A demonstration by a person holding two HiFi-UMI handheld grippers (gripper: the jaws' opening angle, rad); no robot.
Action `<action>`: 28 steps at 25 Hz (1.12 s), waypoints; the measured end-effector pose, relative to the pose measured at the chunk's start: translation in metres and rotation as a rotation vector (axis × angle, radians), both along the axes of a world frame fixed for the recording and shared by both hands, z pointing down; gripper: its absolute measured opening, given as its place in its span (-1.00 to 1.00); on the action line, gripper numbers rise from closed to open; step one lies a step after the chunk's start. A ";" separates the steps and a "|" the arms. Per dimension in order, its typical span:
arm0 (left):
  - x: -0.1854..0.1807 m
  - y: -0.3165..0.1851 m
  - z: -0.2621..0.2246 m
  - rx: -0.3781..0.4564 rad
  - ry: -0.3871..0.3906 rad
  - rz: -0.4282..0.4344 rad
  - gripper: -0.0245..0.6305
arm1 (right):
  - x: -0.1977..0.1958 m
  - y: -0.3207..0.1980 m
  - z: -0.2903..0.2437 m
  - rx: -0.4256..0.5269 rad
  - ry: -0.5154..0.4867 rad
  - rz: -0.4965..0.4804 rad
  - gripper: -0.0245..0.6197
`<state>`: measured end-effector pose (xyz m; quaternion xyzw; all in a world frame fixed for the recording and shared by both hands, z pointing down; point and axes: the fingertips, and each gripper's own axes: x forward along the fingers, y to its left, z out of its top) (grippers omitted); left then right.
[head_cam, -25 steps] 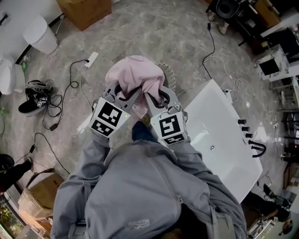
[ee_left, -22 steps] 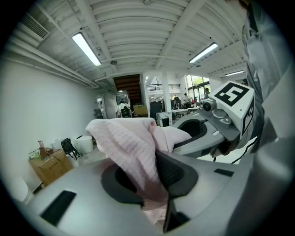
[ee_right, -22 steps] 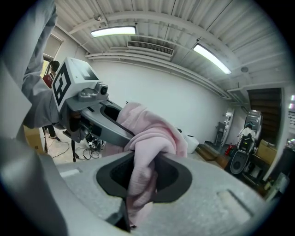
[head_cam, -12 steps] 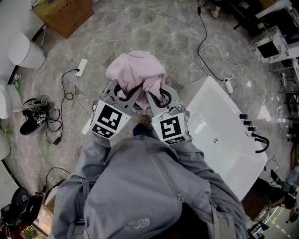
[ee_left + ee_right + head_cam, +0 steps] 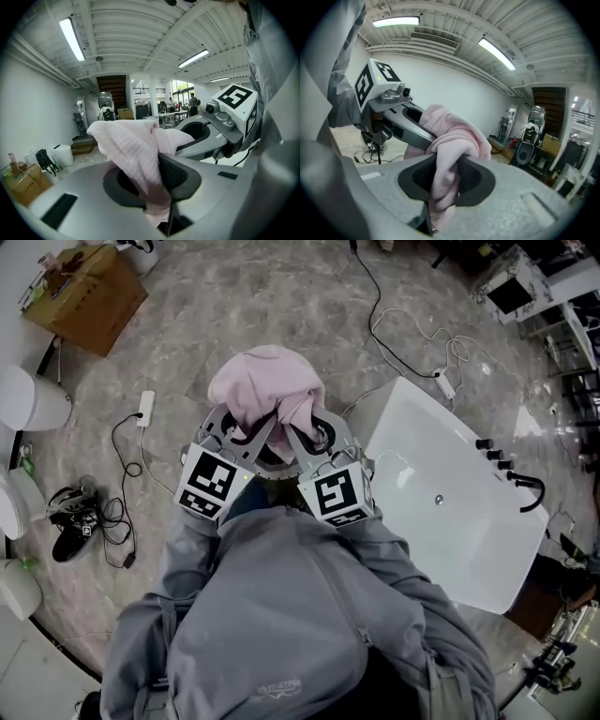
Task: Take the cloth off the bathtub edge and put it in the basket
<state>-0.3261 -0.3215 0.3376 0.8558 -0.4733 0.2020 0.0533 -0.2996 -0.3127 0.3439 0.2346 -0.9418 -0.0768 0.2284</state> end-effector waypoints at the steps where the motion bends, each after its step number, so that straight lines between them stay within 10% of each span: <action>1: 0.000 -0.003 0.002 -0.005 0.000 0.017 -0.67 | 0.000 -0.002 0.002 -0.002 0.002 0.015 -0.67; 28: 0.006 -0.022 0.124 -0.295 -0.112 0.286 -0.66 | 0.009 -0.019 0.125 -0.237 0.133 0.186 -0.67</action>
